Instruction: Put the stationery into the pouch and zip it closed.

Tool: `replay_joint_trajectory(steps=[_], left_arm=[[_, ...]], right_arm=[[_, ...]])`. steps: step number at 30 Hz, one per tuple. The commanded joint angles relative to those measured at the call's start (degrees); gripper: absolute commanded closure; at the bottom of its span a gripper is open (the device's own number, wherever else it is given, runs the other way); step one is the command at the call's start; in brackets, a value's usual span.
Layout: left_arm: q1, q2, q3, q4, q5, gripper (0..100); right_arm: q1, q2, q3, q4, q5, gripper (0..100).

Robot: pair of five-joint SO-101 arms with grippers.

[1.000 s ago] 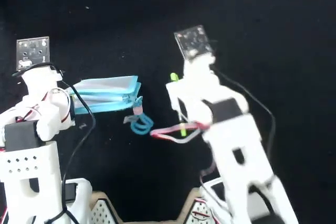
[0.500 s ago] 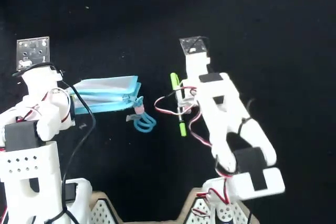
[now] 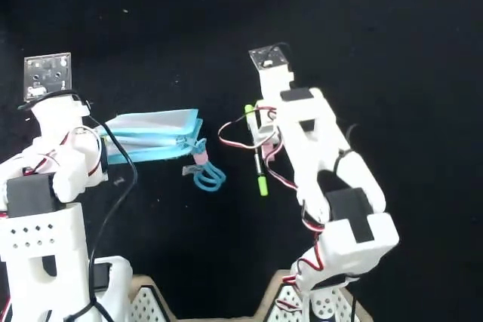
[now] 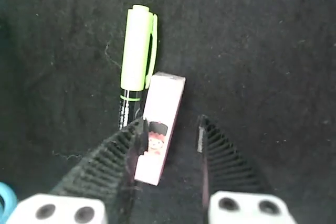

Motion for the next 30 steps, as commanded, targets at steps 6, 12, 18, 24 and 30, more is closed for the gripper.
replay_joint_trajectory(steps=[6,12,18,24,30], left_arm=[[-0.40,0.18,0.84,-0.35,-0.53,97],[-0.40,0.18,0.84,-0.35,-0.53,97],[-0.40,0.18,0.84,-0.35,-0.53,97],[-0.40,0.18,0.84,-0.35,-0.53,97],[-0.40,0.18,0.84,-0.35,-0.53,97]], right_arm=[[1.14,4.26,-2.77,0.97,0.44,84.7],[2.02,2.07,-4.18,3.69,0.35,84.6],[2.02,1.89,-4.62,3.34,0.97,84.6],[2.02,5.14,-9.89,1.05,0.97,84.6],[4.40,13.23,-18.33,13.27,8.09,98.8]])
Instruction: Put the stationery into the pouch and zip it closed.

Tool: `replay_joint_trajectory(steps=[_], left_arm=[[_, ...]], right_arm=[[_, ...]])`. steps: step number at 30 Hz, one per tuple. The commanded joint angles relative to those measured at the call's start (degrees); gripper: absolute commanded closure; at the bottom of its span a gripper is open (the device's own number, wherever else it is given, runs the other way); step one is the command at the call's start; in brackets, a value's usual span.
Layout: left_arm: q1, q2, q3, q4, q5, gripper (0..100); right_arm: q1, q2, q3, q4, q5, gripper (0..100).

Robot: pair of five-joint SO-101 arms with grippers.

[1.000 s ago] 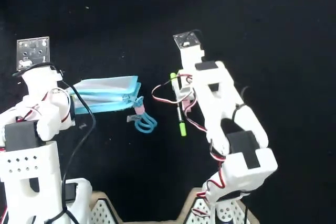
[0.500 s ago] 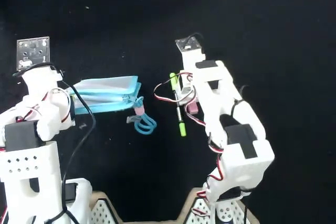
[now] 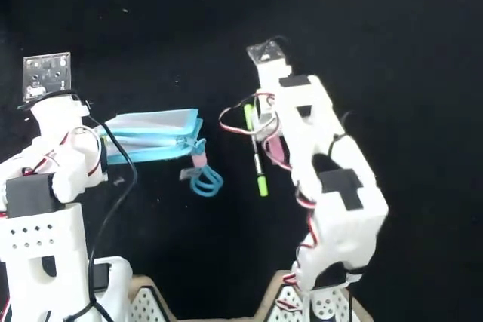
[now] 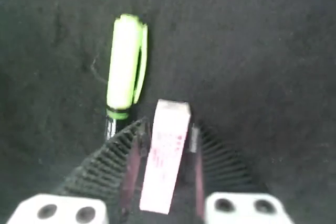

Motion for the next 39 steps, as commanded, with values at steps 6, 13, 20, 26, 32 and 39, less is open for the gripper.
replay_joint_trajectory(steps=[6,13,20,26,32,39], left_arm=[[-0.40,0.18,0.84,-0.35,-0.53,97],[-0.40,0.18,0.84,-0.35,-0.53,97],[-0.40,0.18,0.84,-0.35,-0.53,97],[-0.40,0.18,0.84,-0.35,-0.53,97],[-0.40,0.18,0.84,-0.35,-0.53,97],[-0.40,0.18,0.84,-0.35,-0.53,97]], right_arm=[[12.84,4.62,-11.82,14.33,11.60,98.8],[12.04,5.23,-16.31,22.42,29.01,92.5],[12.04,5.23,-16.48,22.33,34.20,80.2],[11.96,9.54,-16.84,22.42,37.01,82.2],[13.36,14.02,-21.14,22.59,35.69,82.7],[13.19,13.85,-24.13,28.40,32.53,99.1]])
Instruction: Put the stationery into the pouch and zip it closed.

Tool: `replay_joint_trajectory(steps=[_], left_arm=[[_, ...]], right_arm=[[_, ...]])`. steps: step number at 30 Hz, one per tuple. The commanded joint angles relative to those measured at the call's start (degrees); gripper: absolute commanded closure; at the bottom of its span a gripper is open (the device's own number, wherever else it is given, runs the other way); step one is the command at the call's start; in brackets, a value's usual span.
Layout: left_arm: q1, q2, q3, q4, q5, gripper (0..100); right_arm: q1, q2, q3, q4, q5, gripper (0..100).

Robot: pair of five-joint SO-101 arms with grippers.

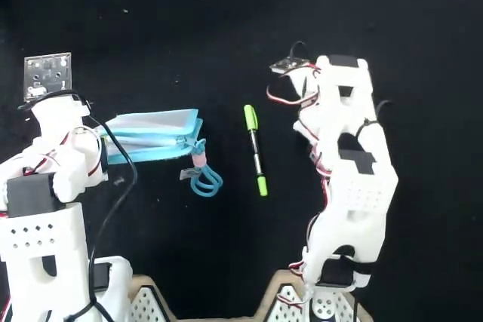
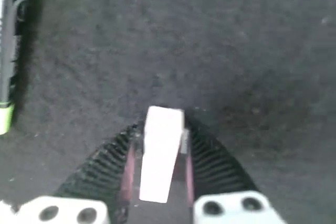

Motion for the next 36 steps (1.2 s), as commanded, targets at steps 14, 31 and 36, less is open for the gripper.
replay_joint_trajectory(steps=[14,31,36], left_arm=[[-0.40,0.18,0.84,-0.35,-0.53,97],[-0.40,0.18,0.84,-0.35,-0.53,97],[-0.40,0.18,0.84,-0.35,-0.53,97]], right_arm=[[-6.68,-31.43,10.59,7.82,-0.79,98.8],[-37.10,-99.03,33.80,-14.24,-32.62,98.7],[-49.49,-108.88,43.65,-33.41,-39.74,98.7]])
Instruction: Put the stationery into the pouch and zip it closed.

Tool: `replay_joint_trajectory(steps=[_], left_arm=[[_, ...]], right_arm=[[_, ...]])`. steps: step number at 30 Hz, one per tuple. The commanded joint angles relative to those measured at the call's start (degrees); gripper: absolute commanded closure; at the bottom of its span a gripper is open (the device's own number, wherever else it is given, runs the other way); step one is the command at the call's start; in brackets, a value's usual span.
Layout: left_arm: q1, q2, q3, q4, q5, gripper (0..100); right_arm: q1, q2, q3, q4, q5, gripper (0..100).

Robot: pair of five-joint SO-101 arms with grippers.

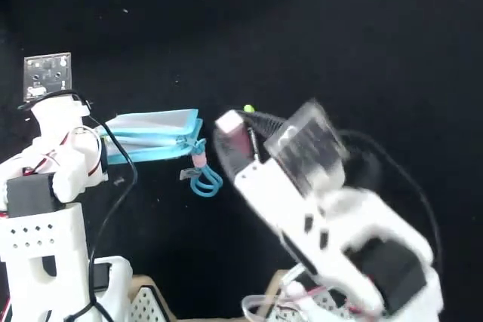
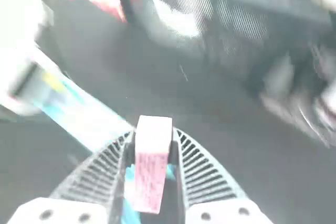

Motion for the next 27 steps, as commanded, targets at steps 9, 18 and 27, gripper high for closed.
replay_joint_trajectory(steps=[9,18,27], left_arm=[[-0.40,0.18,0.84,-0.35,-0.53,97],[-0.40,0.18,0.92,-0.35,-0.53,97],[-0.40,0.18,0.92,-0.35,-0.53,97]], right_arm=[[-13.36,-10.24,34.51,-54.77,-2.73,98.7],[-13.36,-9.63,46.11,-60.84,0.88,98.7],[-8.35,-9.54,54.73,-71.74,0.97,98.7]])
